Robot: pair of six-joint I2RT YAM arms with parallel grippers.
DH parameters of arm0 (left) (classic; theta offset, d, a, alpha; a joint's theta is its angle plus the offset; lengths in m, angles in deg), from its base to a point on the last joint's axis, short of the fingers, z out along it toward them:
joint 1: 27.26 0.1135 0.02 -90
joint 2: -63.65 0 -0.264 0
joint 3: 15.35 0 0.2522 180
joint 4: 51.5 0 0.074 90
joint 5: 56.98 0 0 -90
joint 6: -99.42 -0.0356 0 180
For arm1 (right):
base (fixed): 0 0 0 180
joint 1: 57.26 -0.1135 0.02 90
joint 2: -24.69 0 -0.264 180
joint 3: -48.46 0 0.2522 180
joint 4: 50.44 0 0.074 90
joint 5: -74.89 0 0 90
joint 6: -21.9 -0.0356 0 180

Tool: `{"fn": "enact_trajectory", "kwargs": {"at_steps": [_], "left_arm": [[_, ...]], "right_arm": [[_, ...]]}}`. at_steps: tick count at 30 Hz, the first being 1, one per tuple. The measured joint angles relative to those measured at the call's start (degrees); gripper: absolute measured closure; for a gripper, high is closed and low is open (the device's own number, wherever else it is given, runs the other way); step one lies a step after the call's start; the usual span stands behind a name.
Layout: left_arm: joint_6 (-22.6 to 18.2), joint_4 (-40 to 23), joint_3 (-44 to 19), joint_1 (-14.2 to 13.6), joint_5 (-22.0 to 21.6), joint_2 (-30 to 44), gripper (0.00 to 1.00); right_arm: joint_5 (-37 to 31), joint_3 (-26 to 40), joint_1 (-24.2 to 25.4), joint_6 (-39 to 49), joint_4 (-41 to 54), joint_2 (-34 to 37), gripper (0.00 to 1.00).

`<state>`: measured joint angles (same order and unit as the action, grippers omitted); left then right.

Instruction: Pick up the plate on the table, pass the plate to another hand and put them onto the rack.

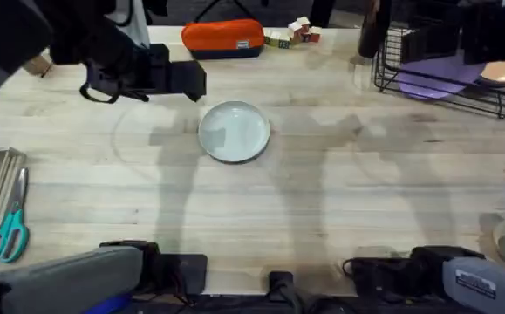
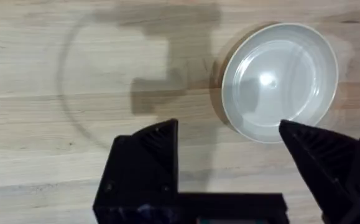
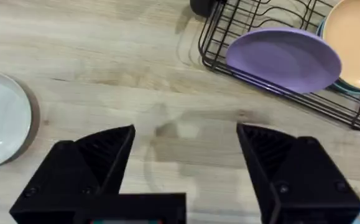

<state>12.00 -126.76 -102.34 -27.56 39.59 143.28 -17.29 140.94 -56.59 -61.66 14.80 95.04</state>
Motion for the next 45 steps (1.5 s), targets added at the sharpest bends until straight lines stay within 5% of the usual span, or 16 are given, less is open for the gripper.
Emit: {"fn": "enact_trajectory", "kwargs": {"at_steps": [19,29,45], "left_arm": [[0.03,4.27,0.0,-0.88,0.33,17.32,0.006],[0.02,7.33,0.0,-5.64,-0.32,19.75,0.006],[0.02,8.35,0.0,-5.62,-3.81,23.67,0.006]], "right_arm": [[0.0,0.0,0.0,0.0,-0.13,1.21,0.006],[0.0,0.0,0.0,0.0,-0.15,1.29,0.006],[0.0,0.0,0.0,0.02,-0.15,1.29,0.005]]}}
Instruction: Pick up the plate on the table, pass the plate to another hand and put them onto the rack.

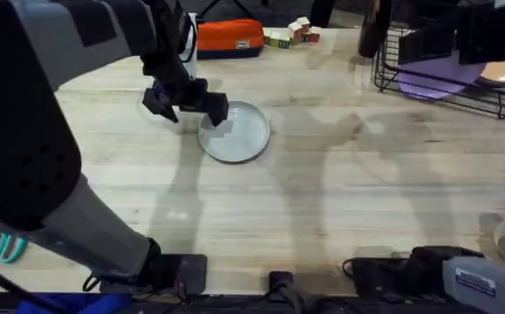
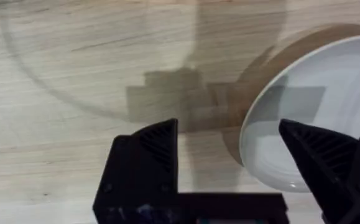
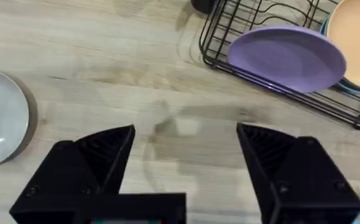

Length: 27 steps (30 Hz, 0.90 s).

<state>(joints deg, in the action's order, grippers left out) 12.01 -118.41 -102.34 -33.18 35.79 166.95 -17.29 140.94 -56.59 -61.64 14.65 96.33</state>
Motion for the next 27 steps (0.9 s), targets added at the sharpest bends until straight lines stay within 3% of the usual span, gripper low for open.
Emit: {"fn": "enact_trajectory", "kwargs": {"at_steps": [10,18,21,27], "left_arm": [[0.02,0.42,-0.39,0.07,0.07,3.63,0.005],[0.02,0.24,-0.73,0.15,0.16,3.89,0.107],[0.06,0.26,-0.74,0.17,0.33,3.89,0.211],[0.31,0.44,-0.76,0.04,1.85,3.89,0.603]], "right_arm": [[0.0,0.0,0.0,-0.02,-0.09,0.0,0.005],[0.0,0.0,0.0,-0.01,-0.11,0.0,0.005],[0.0,0.0,0.0,0.0,-0.11,0.0,0.006],[0.0,0.0,0.0,-0.01,-0.13,0.0,0.006]]}}
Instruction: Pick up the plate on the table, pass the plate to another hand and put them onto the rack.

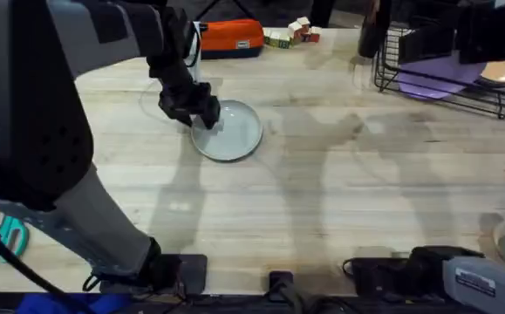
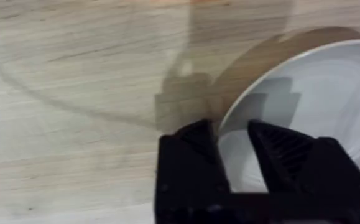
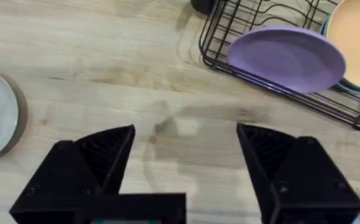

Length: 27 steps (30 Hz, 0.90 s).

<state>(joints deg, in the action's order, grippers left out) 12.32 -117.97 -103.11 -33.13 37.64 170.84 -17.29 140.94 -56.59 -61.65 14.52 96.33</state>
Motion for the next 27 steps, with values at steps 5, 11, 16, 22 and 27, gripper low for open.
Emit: {"fn": "enact_trajectory", "kwargs": {"at_steps": [5,11,16,22,27], "left_arm": [[0.18,-0.22,-0.31,0.13,0.29,0.02,0.873],[0.37,-0.83,-0.79,0.59,0.75,0.07,0.949],[0.37,-2.32,-1.74,0.55,0.76,0.53,0.957],[0.35,-6.1,-6.02,0.52,0.75,2.66,0.96],[0.31,-8.42,-11.07,0.16,0.29,3.43,0.959]], "right_arm": [[0.0,0.0,0.0,0.01,-0.02,0.0,0.006],[0.0,0.0,0.0,0.01,-1.64,0.0,0.006],[0.0,0.0,0.0,0.01,-2.77,0.0,0.006],[0.0,0.0,0.0,0.01,-3.66,0.0,0.006],[0.0,0.0,0.0,-0.01,-4.07,0.02,0.006]]}}
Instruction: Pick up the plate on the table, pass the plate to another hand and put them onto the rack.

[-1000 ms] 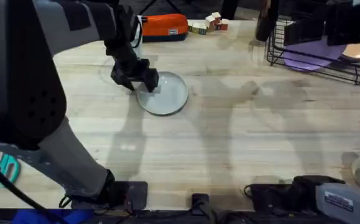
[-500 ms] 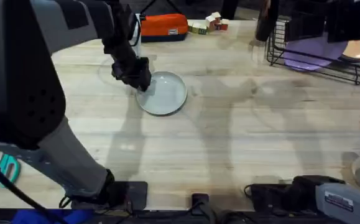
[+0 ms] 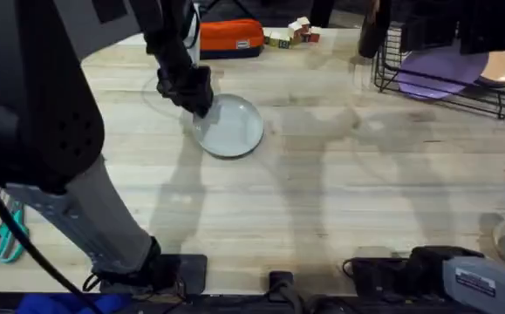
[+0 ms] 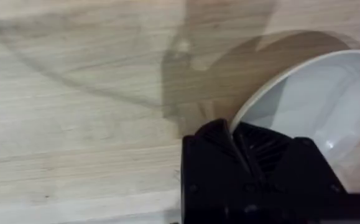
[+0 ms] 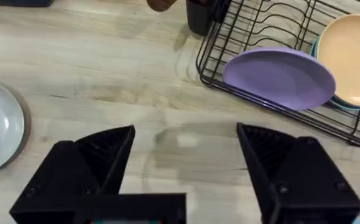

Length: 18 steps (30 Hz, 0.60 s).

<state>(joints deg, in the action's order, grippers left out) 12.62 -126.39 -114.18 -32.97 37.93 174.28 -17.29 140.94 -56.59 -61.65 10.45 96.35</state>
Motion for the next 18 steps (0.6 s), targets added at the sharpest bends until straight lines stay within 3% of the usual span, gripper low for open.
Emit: {"fn": "enact_trajectory", "kwargs": {"at_steps": [12,18], "left_arm": [[-0.01,-5.68,-11.9,-0.05,-1.12,0.0,0.959],[0.0,-6.87,-16.08,-0.03,0.65,0.0,0.959]], "right_arm": [[0.02,0.02,0.0,0.01,-0.26,4.36,0.005],[0.0,0.02,-0.22,0.01,-0.94,4.44,0.005]]}}
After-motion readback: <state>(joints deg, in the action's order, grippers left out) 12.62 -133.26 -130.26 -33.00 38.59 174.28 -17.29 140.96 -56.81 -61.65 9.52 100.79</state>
